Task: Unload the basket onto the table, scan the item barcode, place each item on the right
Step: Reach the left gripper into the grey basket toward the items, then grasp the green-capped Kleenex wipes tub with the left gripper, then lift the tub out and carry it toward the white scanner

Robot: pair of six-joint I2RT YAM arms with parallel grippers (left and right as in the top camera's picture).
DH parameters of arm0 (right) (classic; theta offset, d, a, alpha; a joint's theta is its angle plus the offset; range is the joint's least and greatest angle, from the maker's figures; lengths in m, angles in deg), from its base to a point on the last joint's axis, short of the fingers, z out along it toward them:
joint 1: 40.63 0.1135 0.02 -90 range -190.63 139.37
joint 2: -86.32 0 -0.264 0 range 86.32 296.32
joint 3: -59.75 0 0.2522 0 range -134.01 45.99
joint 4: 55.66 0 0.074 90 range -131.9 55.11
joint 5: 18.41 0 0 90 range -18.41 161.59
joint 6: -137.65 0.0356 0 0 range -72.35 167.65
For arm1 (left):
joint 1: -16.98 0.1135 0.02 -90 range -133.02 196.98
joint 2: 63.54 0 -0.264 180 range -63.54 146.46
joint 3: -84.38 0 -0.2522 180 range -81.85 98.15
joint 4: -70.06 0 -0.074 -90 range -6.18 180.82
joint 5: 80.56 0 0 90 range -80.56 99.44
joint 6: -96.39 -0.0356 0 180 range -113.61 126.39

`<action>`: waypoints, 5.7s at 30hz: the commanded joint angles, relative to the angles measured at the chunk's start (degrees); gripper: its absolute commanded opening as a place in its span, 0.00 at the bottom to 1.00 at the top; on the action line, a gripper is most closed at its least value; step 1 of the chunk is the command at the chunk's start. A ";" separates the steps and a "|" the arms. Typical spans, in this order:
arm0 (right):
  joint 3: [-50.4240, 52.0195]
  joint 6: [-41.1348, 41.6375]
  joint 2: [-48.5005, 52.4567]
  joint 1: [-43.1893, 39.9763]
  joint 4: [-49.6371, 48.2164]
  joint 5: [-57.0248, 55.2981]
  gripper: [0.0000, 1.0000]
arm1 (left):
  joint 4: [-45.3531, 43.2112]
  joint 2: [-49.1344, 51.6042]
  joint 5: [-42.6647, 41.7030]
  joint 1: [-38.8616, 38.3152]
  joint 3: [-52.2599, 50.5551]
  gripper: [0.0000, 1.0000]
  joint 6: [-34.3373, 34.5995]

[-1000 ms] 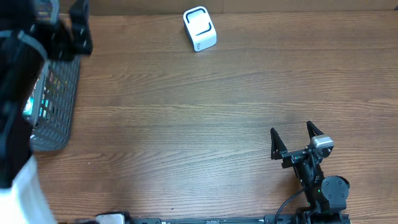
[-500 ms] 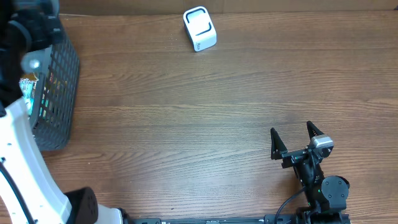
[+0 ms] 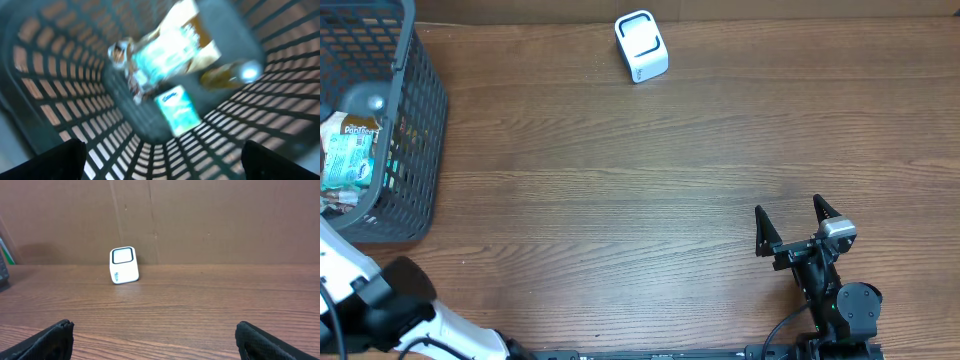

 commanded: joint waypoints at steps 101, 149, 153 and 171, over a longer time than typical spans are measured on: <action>0.61 -0.07 -0.52 -0.22 -0.26 0.31 1.00 | -13.05 14.60 -0.39 0.76 -25.73 1.00 1.09; 0.61 -0.07 -0.52 -0.22 -0.26 0.31 1.00 | 5.01 10.67 -25.62 -2.05 20.61 0.22 0.59; 0.61 -0.07 -0.52 -0.22 -0.26 0.31 1.00 | 5.01 8.46 -26.01 -7.43 20.61 0.22 0.59; 0.61 -0.07 -0.52 -0.22 -0.26 0.31 1.00 | 4.98 2.08 -12.35 -38.42 17.25 0.24 1.29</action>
